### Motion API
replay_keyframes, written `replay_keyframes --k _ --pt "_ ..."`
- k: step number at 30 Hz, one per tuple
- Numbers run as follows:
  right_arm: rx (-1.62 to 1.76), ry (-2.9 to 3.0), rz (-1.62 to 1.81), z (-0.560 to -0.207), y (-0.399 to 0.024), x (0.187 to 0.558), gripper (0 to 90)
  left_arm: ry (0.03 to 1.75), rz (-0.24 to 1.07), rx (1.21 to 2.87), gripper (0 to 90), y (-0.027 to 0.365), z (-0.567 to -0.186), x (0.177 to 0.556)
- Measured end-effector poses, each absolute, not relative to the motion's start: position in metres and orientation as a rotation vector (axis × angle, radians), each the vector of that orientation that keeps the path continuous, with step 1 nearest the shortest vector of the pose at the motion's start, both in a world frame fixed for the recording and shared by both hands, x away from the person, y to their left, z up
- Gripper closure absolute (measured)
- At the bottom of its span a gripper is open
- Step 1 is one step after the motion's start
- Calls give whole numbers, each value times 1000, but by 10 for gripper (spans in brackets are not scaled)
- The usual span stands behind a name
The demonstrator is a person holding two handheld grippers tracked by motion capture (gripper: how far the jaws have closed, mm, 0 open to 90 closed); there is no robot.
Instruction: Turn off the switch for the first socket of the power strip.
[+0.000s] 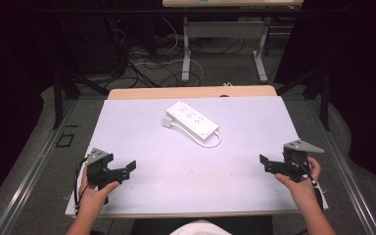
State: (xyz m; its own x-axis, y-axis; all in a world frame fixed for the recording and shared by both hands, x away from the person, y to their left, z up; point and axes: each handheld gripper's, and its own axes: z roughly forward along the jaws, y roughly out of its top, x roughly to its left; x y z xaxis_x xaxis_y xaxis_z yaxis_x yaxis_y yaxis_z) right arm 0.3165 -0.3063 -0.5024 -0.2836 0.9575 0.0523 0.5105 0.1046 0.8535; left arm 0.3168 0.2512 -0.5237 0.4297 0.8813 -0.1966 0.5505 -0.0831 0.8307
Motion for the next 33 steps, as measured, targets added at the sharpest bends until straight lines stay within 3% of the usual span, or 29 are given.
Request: replay_keyframes --k 16,33 --pt "1429 1852 1070 -512 -309 316 35 1231 451 1761 14 248 -522 314" --pt "1368 1898 1077 -507 -301 319 153 1234 477 1756 21 248 -522 310"
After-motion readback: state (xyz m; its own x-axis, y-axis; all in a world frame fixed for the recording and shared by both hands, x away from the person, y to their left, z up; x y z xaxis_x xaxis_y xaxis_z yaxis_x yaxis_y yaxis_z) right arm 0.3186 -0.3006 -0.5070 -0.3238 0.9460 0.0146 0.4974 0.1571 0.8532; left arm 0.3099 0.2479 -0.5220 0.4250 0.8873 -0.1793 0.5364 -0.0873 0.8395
